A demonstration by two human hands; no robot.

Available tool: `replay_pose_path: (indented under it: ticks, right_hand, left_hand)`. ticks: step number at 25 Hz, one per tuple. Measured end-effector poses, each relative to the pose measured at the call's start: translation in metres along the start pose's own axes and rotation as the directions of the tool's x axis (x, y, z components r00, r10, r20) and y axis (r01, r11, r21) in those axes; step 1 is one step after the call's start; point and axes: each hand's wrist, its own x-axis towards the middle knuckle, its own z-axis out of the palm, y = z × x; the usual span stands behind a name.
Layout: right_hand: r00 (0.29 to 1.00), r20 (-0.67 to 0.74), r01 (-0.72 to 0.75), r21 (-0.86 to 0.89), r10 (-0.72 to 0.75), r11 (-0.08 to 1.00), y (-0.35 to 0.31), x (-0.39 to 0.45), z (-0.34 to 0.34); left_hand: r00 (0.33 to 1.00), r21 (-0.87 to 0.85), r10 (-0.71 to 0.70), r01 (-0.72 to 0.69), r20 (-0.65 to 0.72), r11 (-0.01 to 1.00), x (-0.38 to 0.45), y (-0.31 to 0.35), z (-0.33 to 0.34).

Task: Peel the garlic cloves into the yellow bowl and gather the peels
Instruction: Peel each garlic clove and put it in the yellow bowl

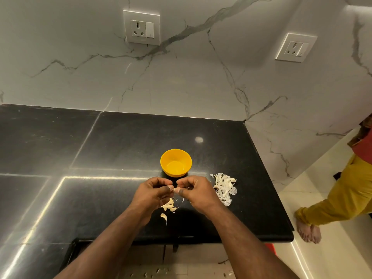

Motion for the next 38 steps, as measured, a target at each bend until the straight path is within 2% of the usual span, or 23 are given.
replay_pose_path:
  ticks: [3,6,8,13,15,23,25,28,31,35,38]
  right_hand:
    - [1.000,0.023,-0.003,-0.105,0.006,0.994,-0.005,-0.003,0.001]
    - [0.999,-0.024,-0.048,-0.088,0.046,0.995,-0.004,-0.001,0.003]
    - [0.991,-0.104,-0.094,-0.059,0.088,0.994,-0.004,-0.001,-0.002]
    - [0.975,-0.185,-0.126,-0.008,0.122,0.992,0.000,0.009,-0.007]
    - [0.974,-0.187,-0.130,-0.011,0.125,0.991,-0.003,0.014,-0.004]
    - [0.950,-0.296,-0.110,-0.021,0.099,0.994,-0.027,0.042,0.005]
    - [0.944,-0.303,-0.127,0.029,0.130,0.991,-0.025,0.039,0.006]
    - [0.940,-0.192,-0.227,0.271,0.283,0.936,-0.013,0.026,0.010]
    - [0.910,-0.088,-0.346,0.374,0.405,0.860,0.004,0.018,0.018]
    - [0.893,0.013,-0.392,0.511,0.450,0.765,0.013,0.013,0.026]
    - [0.893,0.034,-0.395,0.538,0.449,0.745,0.015,0.007,0.028]
  left_hand:
    - [1.000,0.056,0.021,-0.020,-0.010,0.998,0.005,-0.002,0.000]
    - [0.996,0.116,0.068,-0.062,-0.049,0.991,0.012,-0.006,-0.006]
    - [0.989,0.214,0.122,-0.103,-0.079,0.971,0.014,-0.010,-0.006]
    - [0.972,0.556,0.229,-0.162,-0.053,0.815,0.016,-0.014,-0.013]
    - [0.968,0.636,0.248,-0.173,-0.031,0.752,0.016,-0.016,-0.017]
    - [0.977,0.647,0.212,-0.174,0.020,0.742,0.019,-0.025,-0.030]
    - [0.982,0.658,0.187,-0.164,0.035,0.735,0.019,-0.026,-0.031]
    - [0.982,0.693,0.177,-0.173,0.066,0.699,0.020,-0.025,-0.031]
    - [0.979,0.745,0.187,-0.183,0.080,0.641,0.018,-0.023,-0.027]
    - [0.974,0.771,0.211,-0.194,0.079,0.606,0.017,-0.024,-0.024]
    - [0.973,0.775,0.216,-0.198,0.081,0.600,0.016,-0.025,-0.025]
